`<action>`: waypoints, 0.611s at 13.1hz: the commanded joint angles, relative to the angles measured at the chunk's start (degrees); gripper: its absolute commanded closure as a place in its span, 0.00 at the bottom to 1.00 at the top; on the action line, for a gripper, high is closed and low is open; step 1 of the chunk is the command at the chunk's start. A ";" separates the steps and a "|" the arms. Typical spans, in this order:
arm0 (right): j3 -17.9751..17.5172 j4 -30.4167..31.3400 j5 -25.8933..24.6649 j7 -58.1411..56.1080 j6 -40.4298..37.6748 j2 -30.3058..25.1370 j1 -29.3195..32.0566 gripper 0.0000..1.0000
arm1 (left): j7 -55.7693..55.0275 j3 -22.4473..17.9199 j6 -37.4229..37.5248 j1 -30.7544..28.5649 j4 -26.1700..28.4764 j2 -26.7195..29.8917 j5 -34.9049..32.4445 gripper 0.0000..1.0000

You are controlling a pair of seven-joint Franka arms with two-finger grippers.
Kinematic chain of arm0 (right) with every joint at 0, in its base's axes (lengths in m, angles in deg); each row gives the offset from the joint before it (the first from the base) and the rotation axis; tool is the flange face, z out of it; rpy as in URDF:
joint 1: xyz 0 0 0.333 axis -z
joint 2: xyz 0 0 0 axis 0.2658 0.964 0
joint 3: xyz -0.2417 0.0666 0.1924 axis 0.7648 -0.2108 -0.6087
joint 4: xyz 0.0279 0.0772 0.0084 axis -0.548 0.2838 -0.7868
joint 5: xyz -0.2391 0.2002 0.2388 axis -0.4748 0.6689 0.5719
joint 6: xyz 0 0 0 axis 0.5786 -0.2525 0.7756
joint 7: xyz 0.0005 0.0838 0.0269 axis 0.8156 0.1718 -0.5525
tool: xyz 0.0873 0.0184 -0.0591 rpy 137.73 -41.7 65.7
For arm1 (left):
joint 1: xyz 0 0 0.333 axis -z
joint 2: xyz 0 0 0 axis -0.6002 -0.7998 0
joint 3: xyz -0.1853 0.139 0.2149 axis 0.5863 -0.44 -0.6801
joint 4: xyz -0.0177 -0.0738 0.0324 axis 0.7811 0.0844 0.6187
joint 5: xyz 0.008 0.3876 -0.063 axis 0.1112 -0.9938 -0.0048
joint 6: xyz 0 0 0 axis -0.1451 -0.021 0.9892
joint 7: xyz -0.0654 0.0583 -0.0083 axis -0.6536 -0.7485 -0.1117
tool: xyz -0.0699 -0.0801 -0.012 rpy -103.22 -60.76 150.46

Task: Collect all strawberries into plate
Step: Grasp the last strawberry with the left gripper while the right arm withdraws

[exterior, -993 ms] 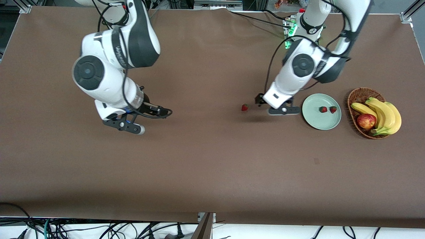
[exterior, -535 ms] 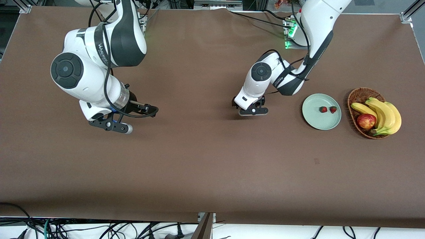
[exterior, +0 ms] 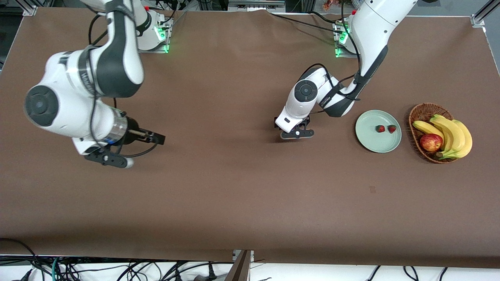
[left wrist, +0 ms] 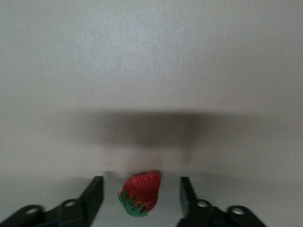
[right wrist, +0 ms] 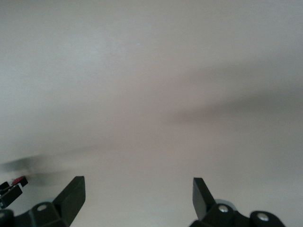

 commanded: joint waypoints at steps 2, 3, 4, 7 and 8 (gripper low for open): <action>-14.88 1.79 -10.63 -0.47 -4.69 -11.72 12.78 0.00 | -3.01 -0.08 0.99 0.84 -0.75 -0.48 -1.64 0.83; -20.05 3.28 -13.27 -0.64 -5.31 -14.97 16.82 0.00 | -3.19 0.01 1.08 0.75 -0.84 -0.30 -1.64 0.90; -25.59 5.64 -16.34 -0.64 -5.41 -18.83 21.73 0.00 | -3.11 0.10 2.65 0.49 -1.36 0.05 -1.64 0.90; -34.34 13.03 -22.42 -1.08 -5.58 -28.07 29.42 0.00 | -2.58 0.10 12.47 -1.09 -7.93 2.51 -0.59 0.92; -34.69 14.35 -23.66 -2.65 -5.58 -29.40 29.95 0.00 | -2.58 0.53 15.20 -2.75 -10.31 2.69 -0.41 0.92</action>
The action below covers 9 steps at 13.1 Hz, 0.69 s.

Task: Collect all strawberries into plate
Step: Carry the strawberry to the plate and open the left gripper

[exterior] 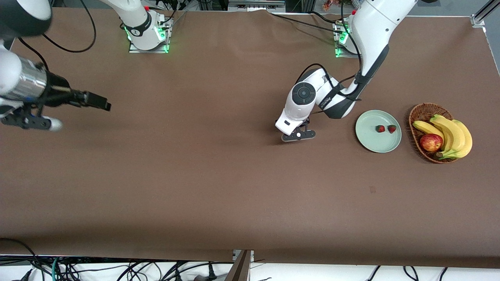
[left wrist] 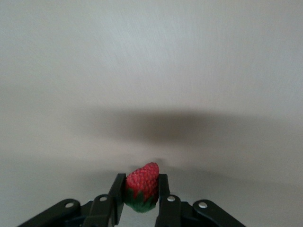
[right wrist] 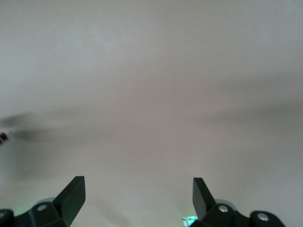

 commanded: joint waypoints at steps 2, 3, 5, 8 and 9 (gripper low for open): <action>-6.42 6.80 -4.39 -4.61 1.25 -5.26 6.81 0.00 | -0.55 2.07 10.24 -4.50 -7.96 2.84 1.00 0.92; -8.53 6.80 -4.74 -5.67 1.43 -5.17 9.19 0.00 | -0.55 2.16 10.86 -5.20 -8.58 3.72 1.09 0.92; -8.90 6.71 -5.70 -5.85 1.52 -5.26 9.65 0.00 | 0.49 2.16 11.05 -7.48 -8.68 4.52 1.09 0.93; -9.17 6.27 -6.94 -5.94 1.51 -5.26 9.21 0.00 | 15.82 0.85 14.11 -12.84 -8.50 5.75 5.73 0.93; -9.17 6.18 -7.20 -5.94 1.60 -5.26 9.21 0.00 | 21.62 -0.73 15.60 -14.77 -8.41 6.45 7.49 0.93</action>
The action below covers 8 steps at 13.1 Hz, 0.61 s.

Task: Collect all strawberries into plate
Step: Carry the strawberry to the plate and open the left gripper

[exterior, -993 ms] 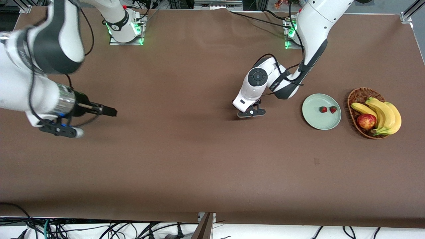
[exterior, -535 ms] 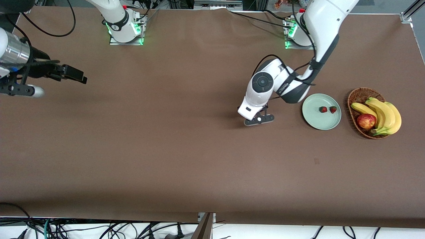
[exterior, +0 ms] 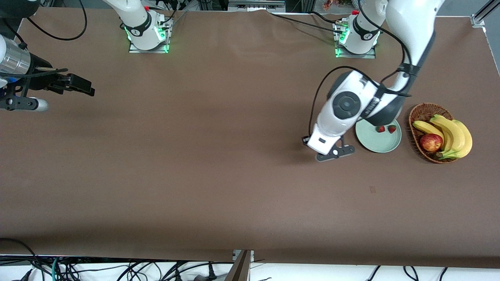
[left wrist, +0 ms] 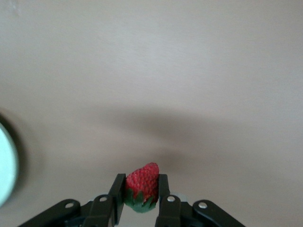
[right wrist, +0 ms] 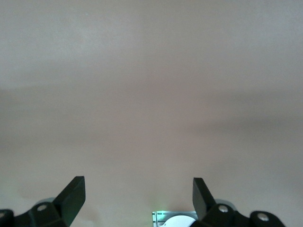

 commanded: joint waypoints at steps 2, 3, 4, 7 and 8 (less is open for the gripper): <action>-1.20 -0.22 -1.87 -1.19 0.69 -0.86 0.94 0.00 | 22.69 -7.16 4.12 -4.75 1.38 3.81 7.14 0.93; -1.20 -0.57 -1.87 -1.19 0.69 -0.78 0.94 0.00 | 29.88 -11.02 5.17 -5.01 1.47 4.08 9.25 0.93; -1.20 -0.66 -1.96 -1.19 0.78 -0.78 0.94 0.00 | 35.96 -14.28 5.87 -5.19 1.73 4.34 10.84 0.93; -0.94 -1.89 -1.96 -1.19 0.69 -0.43 1.03 0.00 | 44.88 -18.88 4.83 -7.29 5.93 4.34 11.12 0.93; -1.02 -2.59 -1.96 -1.19 0.69 0.27 0.94 0.00 | 44.90 -18.88 3.61 -7.65 7.52 4.43 11.12 0.92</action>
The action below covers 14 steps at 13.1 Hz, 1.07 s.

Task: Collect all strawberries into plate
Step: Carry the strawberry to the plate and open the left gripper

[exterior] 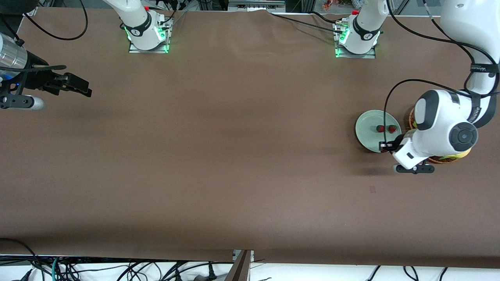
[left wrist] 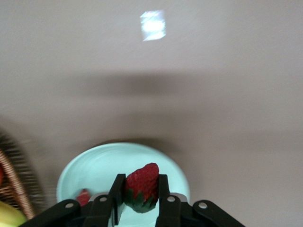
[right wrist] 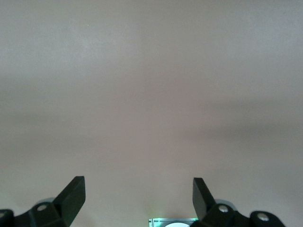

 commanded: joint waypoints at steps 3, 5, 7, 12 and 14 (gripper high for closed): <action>-0.61 -2.49 -1.03 -1.12 -0.08 1.35 0.98 0.00 | 1.61 -0.08 -10.32 0.24 13.69 4.57 1.53 0.92; -0.61 -3.10 -1.55 -0.95 0.27 1.35 0.90 0.00 | 1.16 -0.08 -16.39 0.77 19.94 5.98 1.53 0.92; -0.79 -3.11 -1.64 -0.68 0.45 1.61 0.89 0.00 | 0.99 -0.08 -19.84 1.29 24.26 6.95 1.53 0.92; -0.79 -3.11 -1.56 -0.68 0.45 1.78 0.81 0.00 | 1.25 0.10 -18.54 2.78 24.46 7.13 1.53 0.00; -0.70 -3.11 -1.38 -0.68 0.80 1.70 0.98 0.00 | 1.60 0.19 -11.81 2.79 19.91 8.27 1.27 0.00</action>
